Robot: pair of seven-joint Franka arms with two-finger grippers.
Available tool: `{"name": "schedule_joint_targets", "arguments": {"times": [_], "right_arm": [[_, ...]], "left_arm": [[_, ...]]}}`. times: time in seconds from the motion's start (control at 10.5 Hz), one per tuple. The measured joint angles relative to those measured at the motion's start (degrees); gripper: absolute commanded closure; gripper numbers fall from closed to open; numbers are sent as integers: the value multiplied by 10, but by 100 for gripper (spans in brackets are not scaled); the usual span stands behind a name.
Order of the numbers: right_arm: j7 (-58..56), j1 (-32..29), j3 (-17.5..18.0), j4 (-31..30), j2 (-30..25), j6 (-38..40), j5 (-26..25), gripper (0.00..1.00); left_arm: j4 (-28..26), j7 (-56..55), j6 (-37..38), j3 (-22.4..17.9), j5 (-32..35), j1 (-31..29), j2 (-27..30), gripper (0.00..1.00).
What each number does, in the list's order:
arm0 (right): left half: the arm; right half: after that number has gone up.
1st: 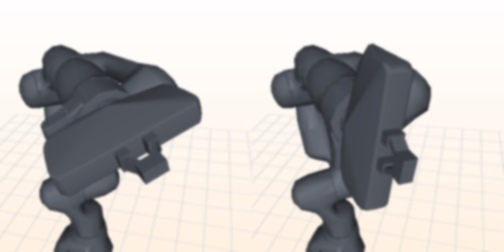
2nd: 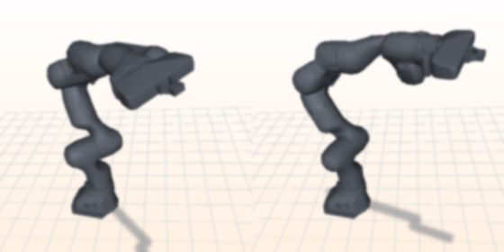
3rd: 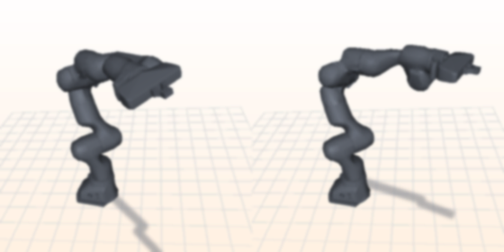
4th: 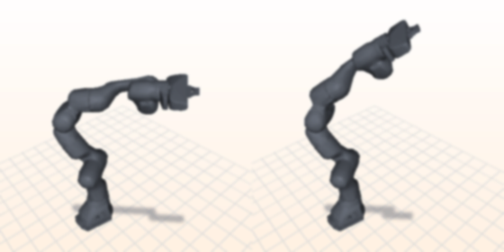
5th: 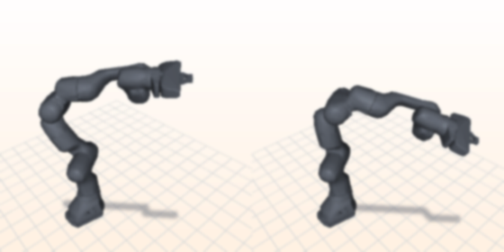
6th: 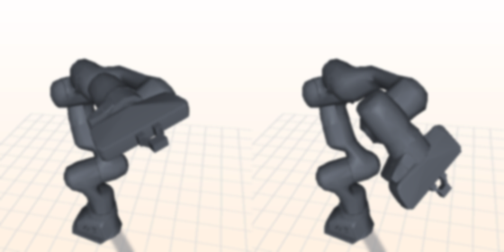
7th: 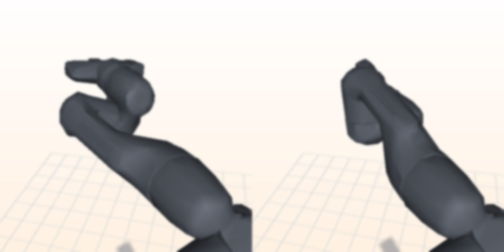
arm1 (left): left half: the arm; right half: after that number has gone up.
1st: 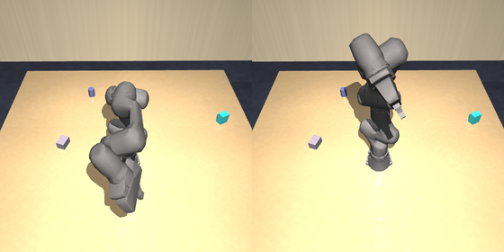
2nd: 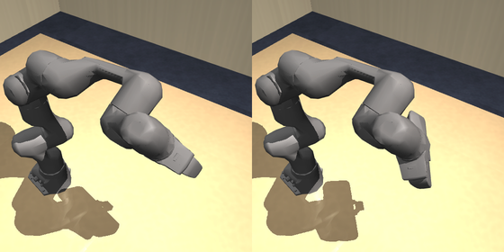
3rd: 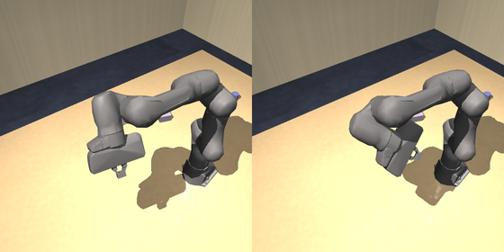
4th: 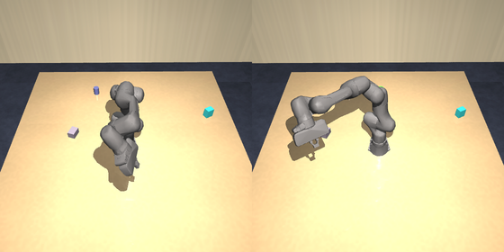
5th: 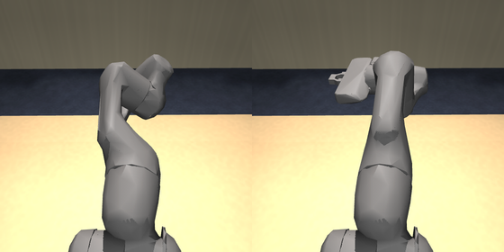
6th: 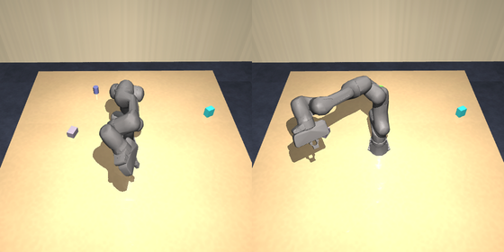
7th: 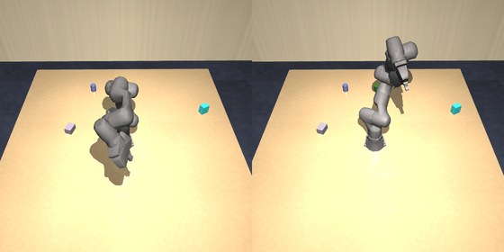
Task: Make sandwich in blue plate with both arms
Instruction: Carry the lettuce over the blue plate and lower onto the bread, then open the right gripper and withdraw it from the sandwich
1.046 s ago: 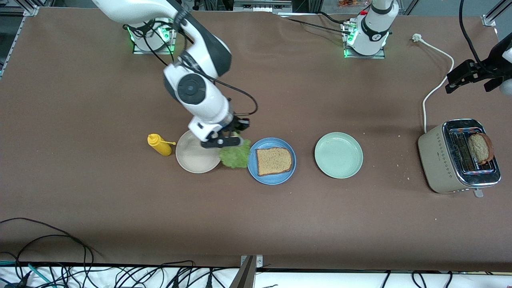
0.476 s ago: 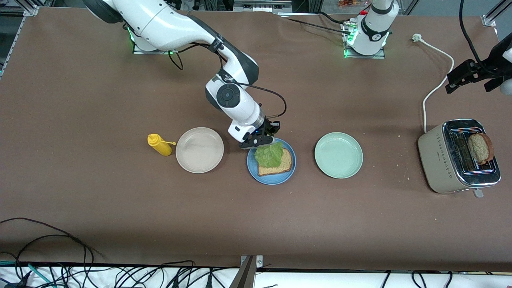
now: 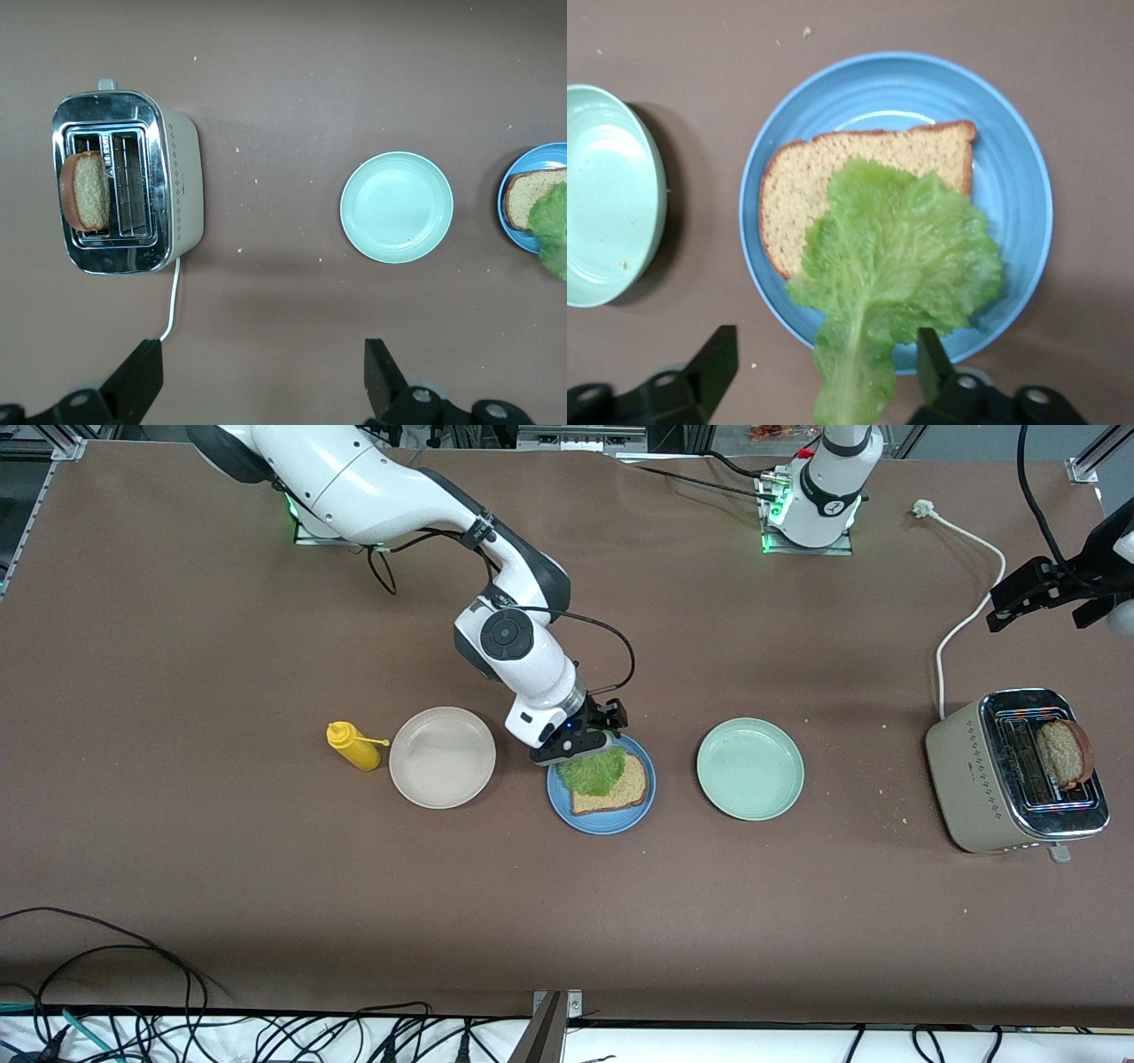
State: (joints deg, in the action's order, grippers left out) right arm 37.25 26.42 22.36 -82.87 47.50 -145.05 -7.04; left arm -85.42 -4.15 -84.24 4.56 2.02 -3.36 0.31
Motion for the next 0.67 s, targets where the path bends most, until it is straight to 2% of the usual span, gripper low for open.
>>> {"name": "schedule_joint_targets", "arguments": {"times": [0.19, 0.67], "right_arm": [[-1, -4, -2, 16, -9, 36, -1, 0], [-55, -66, -10, 29, -115, 320, -6, 0]], "left_arm": [[0, 0, 0, 0, 0, 0, 0, 0], [0, 0, 0, 0, 0, 0, 0, 0]]}}
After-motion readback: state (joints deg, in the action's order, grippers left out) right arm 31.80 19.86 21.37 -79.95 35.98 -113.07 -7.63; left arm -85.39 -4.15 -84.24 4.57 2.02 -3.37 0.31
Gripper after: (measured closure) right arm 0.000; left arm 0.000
